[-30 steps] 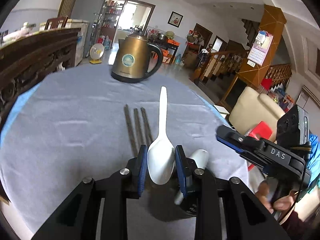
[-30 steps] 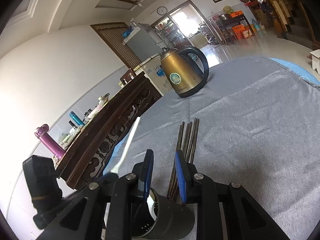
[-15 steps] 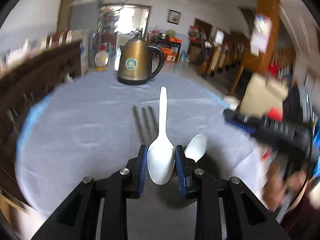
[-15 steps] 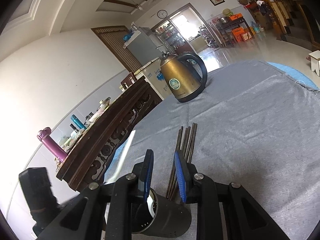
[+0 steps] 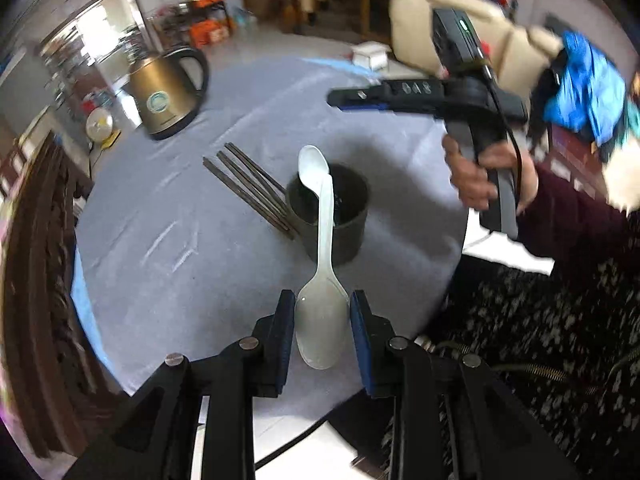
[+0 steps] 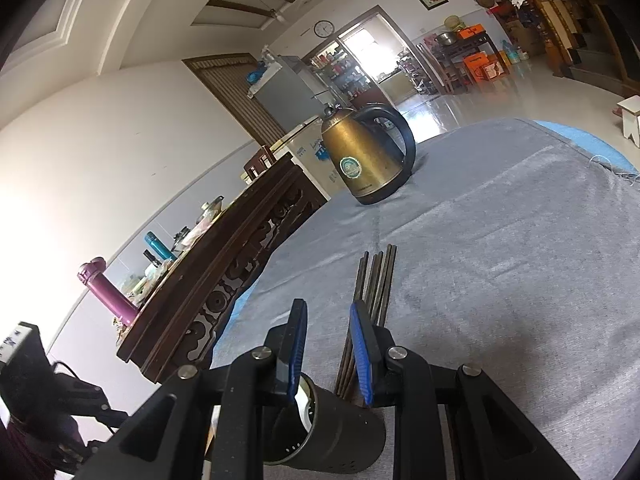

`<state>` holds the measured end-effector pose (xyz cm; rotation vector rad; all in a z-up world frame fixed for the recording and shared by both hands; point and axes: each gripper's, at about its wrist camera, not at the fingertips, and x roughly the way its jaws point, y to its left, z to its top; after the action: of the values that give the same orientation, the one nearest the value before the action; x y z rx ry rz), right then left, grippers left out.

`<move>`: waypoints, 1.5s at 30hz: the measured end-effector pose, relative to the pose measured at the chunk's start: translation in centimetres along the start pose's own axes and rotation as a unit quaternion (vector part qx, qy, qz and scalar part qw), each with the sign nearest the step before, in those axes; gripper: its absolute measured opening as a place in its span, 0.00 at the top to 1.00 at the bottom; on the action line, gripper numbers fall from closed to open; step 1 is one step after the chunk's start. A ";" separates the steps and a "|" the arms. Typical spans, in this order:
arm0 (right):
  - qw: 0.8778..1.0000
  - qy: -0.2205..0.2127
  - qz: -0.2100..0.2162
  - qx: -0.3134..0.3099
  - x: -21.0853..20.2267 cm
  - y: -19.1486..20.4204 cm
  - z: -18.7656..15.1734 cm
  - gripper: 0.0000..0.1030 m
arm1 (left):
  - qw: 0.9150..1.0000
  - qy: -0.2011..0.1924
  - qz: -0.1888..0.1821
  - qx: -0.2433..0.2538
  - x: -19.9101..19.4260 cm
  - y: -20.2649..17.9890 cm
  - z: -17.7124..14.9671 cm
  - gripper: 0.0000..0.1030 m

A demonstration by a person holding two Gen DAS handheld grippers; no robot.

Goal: Organize utensils
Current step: 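Open the left gripper to drop the spoon into the cup, then withdraw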

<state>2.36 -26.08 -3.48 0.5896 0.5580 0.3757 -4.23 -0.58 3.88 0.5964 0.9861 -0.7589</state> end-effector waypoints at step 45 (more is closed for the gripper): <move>0.999 0.029 -0.026 0.028 2.1 -2.6 0.3 0.75 | 0.957 -0.047 0.073 -0.277 6.1 15.9 3.7 0.62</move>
<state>4.63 -27.19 -5.67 0.6183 0.6398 0.3288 12.26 4.53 1.74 0.1397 0.9986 -0.3475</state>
